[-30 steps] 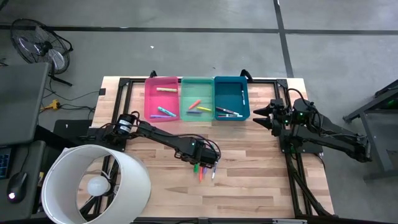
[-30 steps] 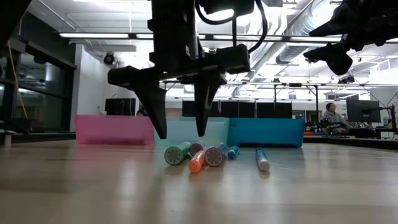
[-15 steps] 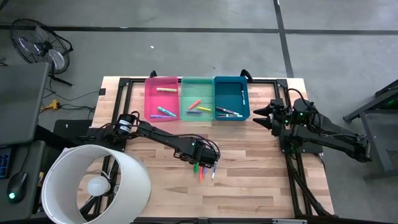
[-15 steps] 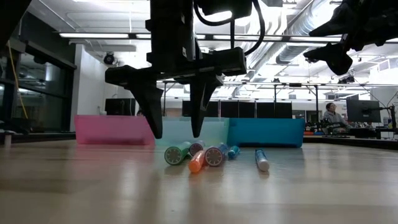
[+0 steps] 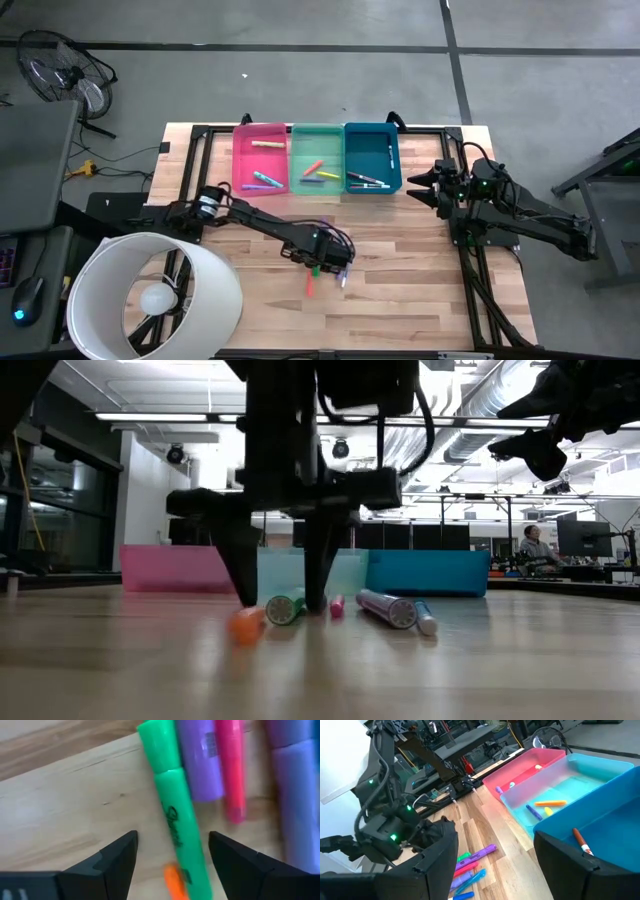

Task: Pick & Place Markers
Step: Put the green marker into the red bin

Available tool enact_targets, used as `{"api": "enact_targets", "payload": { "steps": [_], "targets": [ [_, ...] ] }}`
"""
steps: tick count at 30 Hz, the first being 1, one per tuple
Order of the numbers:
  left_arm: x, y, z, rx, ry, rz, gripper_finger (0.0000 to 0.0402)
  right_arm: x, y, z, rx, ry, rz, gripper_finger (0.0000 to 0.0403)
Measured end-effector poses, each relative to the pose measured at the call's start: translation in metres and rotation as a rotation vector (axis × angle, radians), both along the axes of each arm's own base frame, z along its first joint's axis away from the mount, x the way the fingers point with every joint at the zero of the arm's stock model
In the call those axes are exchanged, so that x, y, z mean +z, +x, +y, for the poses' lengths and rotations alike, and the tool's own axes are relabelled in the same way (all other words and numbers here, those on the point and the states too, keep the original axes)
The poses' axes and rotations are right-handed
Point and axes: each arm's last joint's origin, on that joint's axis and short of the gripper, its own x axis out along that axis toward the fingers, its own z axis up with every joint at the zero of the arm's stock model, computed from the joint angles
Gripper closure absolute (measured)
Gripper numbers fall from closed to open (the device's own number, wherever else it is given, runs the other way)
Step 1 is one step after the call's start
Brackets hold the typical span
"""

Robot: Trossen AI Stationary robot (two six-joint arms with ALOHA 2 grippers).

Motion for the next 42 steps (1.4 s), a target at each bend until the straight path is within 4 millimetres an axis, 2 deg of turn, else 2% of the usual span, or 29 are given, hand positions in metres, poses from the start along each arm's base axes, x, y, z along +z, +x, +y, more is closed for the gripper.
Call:
{"api": "enact_targets", "payload": {
  "steps": [9, 24, 34, 42],
  "targets": [
    [-0.0004, -0.0003, -0.0001, -0.001, -0.006, 0.006, 0.0164, -0.0001, 0.0001, -0.0001, 0.000, 0.000, 0.001, 0.0153],
    [-0.0007, -0.0013, -0.0003, -0.021, -0.015, 0.017, 0.0287, -0.0001, 0.0001, 0.0000, 0.000, 0.000, 0.001, 0.0153],
    [-0.0007, -0.0013, -0.0003, -0.021, -0.015, 0.018, 0.0328, -0.0001, 0.0001, 0.0000, 0.000, 0.000, 0.001, 0.0153],
    [-0.0007, -0.0013, 0.0000, -0.020, -0.004, 0.015, 0.0333, -0.0001, 0.0001, 0.0000, 0.000, 0.000, 0.001, 0.0153]
  ]
}}
